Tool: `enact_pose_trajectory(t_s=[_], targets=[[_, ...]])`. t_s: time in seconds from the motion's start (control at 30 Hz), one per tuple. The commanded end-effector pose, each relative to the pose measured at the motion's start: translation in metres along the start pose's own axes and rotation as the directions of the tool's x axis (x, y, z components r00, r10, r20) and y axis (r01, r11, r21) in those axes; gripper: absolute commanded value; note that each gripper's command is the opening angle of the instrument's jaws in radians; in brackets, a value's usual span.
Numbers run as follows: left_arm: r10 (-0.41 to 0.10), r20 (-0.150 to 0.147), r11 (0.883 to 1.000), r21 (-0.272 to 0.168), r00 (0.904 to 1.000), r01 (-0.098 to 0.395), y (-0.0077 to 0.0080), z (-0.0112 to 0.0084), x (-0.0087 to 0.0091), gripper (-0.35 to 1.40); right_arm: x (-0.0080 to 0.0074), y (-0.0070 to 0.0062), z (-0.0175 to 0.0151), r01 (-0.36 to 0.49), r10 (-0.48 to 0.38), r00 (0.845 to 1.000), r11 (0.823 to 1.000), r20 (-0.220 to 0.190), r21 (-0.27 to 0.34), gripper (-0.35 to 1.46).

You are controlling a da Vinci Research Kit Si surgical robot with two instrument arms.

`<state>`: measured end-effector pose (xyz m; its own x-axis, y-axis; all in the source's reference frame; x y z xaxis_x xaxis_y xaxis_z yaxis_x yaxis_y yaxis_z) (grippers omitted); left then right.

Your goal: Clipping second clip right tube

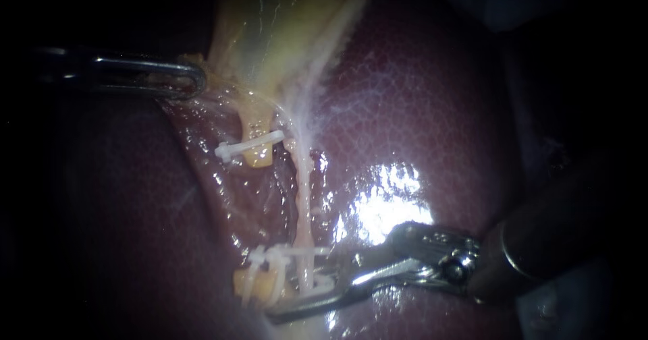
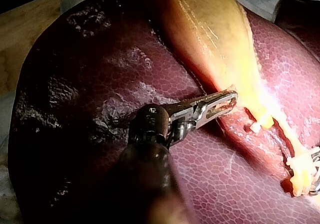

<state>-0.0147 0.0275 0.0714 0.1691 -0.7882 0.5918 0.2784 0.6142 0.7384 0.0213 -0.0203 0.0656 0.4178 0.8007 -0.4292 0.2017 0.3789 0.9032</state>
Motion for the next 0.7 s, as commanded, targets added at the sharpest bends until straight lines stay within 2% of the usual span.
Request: enact_pose_trajectory(t_s=[0.03, 0.1, 0.23, 0.33, 0.43, 0.53, 0.7], targets=[[0.0, 0.0, 1.0, 0.0, 1.0, 0.0, 0.0, 0.0, 0.0, -0.35, 0.0, 0.0, 0.0, -0.006, 0.006, 1.0, 1.0, 0.0, 0.0, 0.06], [0.0, 0.0, 1.0, 0.0, 1.0, 0.0, 0.0, 0.0, 0.0, -0.35, 0.0, 0.0, 0.0, -0.005, 0.005, 1.0, 1.0, 0.0, 0.0, 0.08], [0.0, 0.0, 1.0, 0.0, 1.0, 0.0, 0.0, 0.0, 0.0, -0.35, 0.0002, 0.0002, 0.0002, -0.006, 0.006, 1.0, 1.0, -0.003, -0.004, 0.38], [0.0, 0.0, 1.0, 0.0, 1.0, 0.0, 0.0, 0.0, 0.0, -0.35, 0.0003, 0.0008, 0.0002, -0.007, 0.005, 0.999, 0.999, -0.035, -0.048, 0.47], [0.0, 0.0, 1.0, 0.0, 1.0, 0.0, 0.0, 0.0, 0.0, -0.35, 0.0006, 0.0017, -0.0002, -0.012, 0.006, 0.998, 0.996, -0.065, -0.086, 0.5], [0.0, 0.0, 1.0, 0.001, 1.0, 0.0, 0.0, -0.0001, 0.0, -0.35, 0.0012, 0.0024, -0.0011, -0.009, 0.001, 0.997, 0.995, -0.078, -0.1, 0.5], [-0.001, 0.0, 1.0, -0.001, 1.0, 0.001, 0.0, -0.0002, -0.0002, -0.35, 0.0035, 0.0027, -0.0029, 0.021, -0.036, 0.994, 0.99, -0.107, -0.139, 0.5]])
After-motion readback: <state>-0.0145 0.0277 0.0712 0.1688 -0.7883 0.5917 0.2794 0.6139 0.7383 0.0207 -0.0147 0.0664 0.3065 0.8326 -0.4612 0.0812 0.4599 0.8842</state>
